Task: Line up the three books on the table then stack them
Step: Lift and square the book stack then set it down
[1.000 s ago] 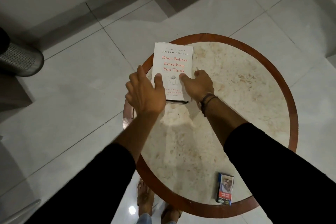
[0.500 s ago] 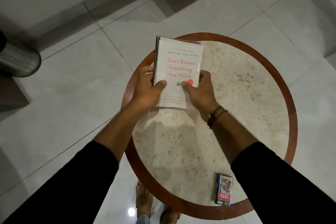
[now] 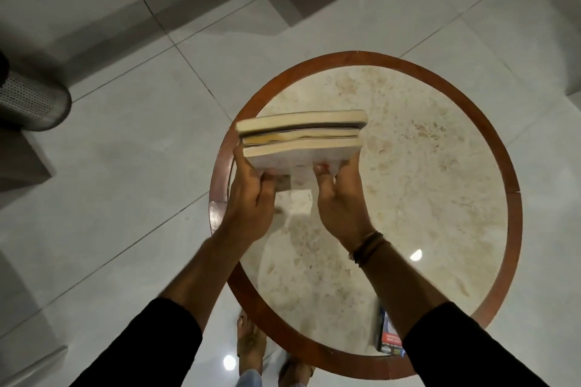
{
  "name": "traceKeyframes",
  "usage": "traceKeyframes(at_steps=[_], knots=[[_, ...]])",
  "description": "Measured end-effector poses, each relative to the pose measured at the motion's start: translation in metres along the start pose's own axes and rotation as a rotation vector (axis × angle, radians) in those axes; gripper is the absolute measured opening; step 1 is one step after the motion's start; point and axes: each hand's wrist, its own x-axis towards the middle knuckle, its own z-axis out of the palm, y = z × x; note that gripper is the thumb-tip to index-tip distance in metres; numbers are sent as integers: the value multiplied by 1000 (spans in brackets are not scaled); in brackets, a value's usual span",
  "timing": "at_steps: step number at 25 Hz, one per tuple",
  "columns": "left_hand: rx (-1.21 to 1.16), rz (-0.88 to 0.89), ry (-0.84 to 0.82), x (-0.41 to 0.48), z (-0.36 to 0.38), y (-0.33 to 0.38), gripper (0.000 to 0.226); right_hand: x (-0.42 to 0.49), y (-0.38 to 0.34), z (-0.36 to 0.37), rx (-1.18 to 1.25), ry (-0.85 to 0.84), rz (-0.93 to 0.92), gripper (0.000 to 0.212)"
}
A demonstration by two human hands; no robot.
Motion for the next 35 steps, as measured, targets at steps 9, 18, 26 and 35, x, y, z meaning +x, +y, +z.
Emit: traceKeyframes(at_steps=[9, 18, 26, 35], knots=[[158, 2, -80, 1, 13, 23, 56, -3, -13, -33, -44, 12, -46, 43], [319, -253, -469, -14, 173, 64, 57, -54, 15, -212, -99, 275, 544, 35], [505, -242, -504, -10, 249, 69, 51, -62, 51, -272, 53, 340, 640, 30], [596, -191, -431, -17, 254, 63, 41, -57, 75, -277, -109, 401, 672, 27]])
